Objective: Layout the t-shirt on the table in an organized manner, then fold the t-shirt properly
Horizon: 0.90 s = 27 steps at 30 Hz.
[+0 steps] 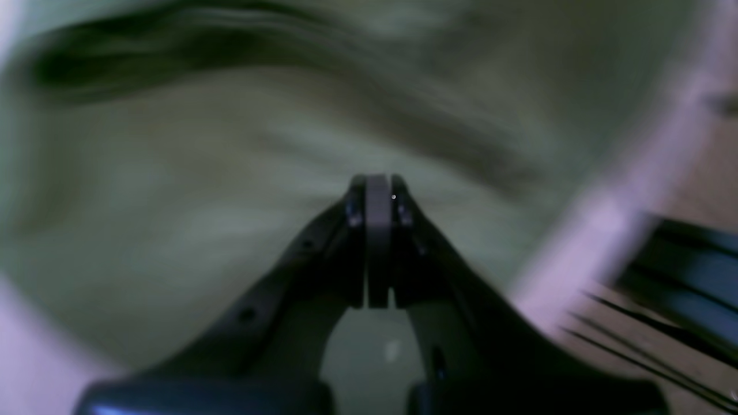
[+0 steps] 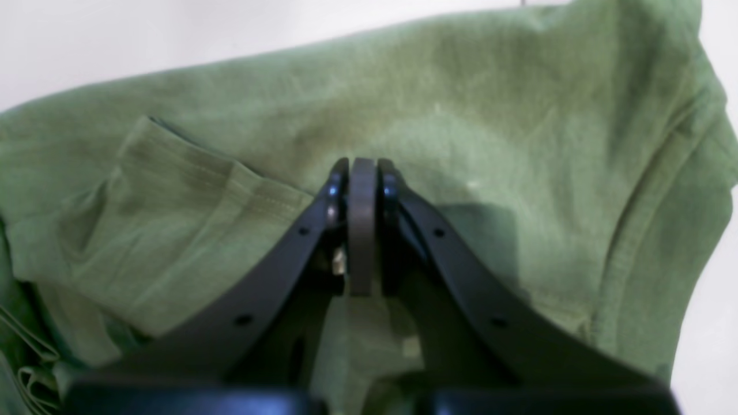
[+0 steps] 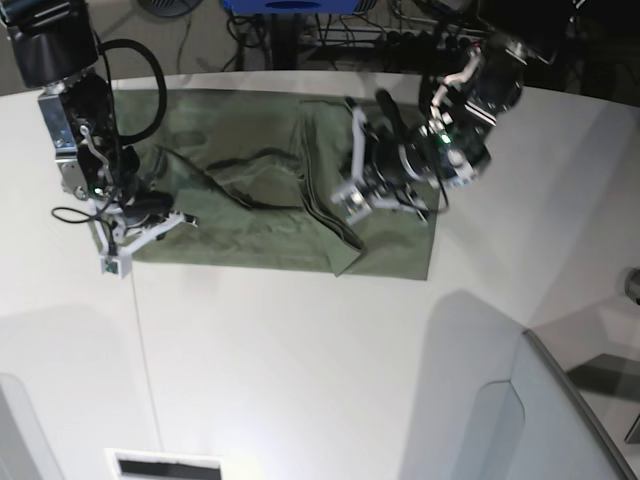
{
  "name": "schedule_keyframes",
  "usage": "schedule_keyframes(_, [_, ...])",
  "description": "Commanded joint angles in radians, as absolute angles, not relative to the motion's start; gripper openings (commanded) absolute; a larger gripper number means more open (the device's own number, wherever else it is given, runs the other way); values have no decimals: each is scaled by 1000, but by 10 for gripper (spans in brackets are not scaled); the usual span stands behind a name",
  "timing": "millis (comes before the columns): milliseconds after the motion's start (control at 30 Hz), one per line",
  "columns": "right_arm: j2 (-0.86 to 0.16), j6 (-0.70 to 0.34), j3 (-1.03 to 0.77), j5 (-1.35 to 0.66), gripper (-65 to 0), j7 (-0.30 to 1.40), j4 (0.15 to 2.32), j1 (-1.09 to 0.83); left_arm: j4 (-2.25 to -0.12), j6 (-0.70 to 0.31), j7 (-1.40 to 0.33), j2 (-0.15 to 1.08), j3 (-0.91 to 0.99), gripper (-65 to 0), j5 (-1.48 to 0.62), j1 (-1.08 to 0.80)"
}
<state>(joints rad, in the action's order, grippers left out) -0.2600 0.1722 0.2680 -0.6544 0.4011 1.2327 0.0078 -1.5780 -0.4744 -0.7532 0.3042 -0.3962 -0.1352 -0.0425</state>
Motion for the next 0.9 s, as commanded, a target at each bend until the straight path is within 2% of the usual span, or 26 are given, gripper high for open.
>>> schedule_keyframes(0, [-268,166,263,-659,-635,384,1245,27,-1580,-476,-739,302,-383,-650,-145,-16])
schedule_keyframes(167, [-268,166,262,-659,-635,384,1245,27,-1449,-469,-736,302,-381,-650,-145,71])
schedule_keyframes(367, [-268,166,262,-659,-635,384,1245,27,-1310,-367,-728,286,-384,-650,-147,153])
schedule_keyframes(867, [-266,166,262,-659,-635,384,1245,27,-1201,-366,-680,194,-394,-650,-145,229])
